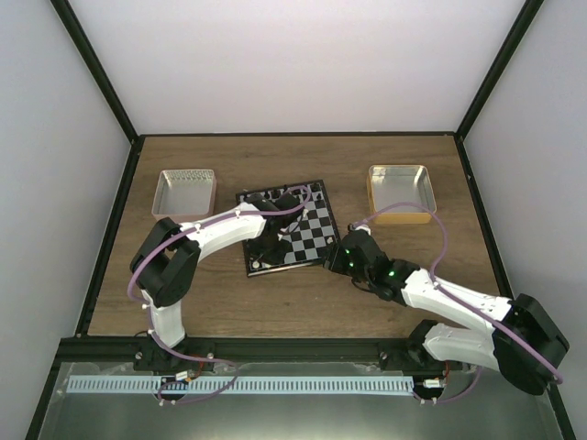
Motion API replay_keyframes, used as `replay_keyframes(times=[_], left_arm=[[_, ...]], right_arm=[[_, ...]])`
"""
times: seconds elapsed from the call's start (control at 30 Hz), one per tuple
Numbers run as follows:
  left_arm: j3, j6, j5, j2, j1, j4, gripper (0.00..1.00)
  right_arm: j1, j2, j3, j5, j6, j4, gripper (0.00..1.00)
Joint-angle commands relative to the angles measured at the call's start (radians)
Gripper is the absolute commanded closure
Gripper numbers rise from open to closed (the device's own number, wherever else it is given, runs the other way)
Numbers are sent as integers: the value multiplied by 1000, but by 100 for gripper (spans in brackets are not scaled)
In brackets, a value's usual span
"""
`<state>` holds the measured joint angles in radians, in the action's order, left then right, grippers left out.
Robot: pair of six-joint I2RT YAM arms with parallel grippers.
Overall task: Set up the chess pieces on the board
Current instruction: Place the chess piece on the chessboard.
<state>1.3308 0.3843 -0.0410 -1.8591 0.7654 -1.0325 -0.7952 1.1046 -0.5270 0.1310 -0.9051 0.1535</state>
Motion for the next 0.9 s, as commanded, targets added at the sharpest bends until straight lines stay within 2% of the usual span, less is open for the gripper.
replay_keyframes(times=[0.0,0.5,0.63,0.73,0.87], left_arm=[[2,-7,-24,-14,-4,20,93],[-29,5,-49,0,-4,52,92],[-28,1,-12,13,-4,60,86],[-13,2,-26,37,-4,46,76],[13,7,-36,87,-7,51,69]], right_arm=[[2,7,-4,10,6,-18,37],[2,1,-1,5,5,-14,37],[2,5,-7,4,7,-11,37],[2,-2,-7,-8,16,-18,37],[2,-8,-11,-22,29,-32,37]])
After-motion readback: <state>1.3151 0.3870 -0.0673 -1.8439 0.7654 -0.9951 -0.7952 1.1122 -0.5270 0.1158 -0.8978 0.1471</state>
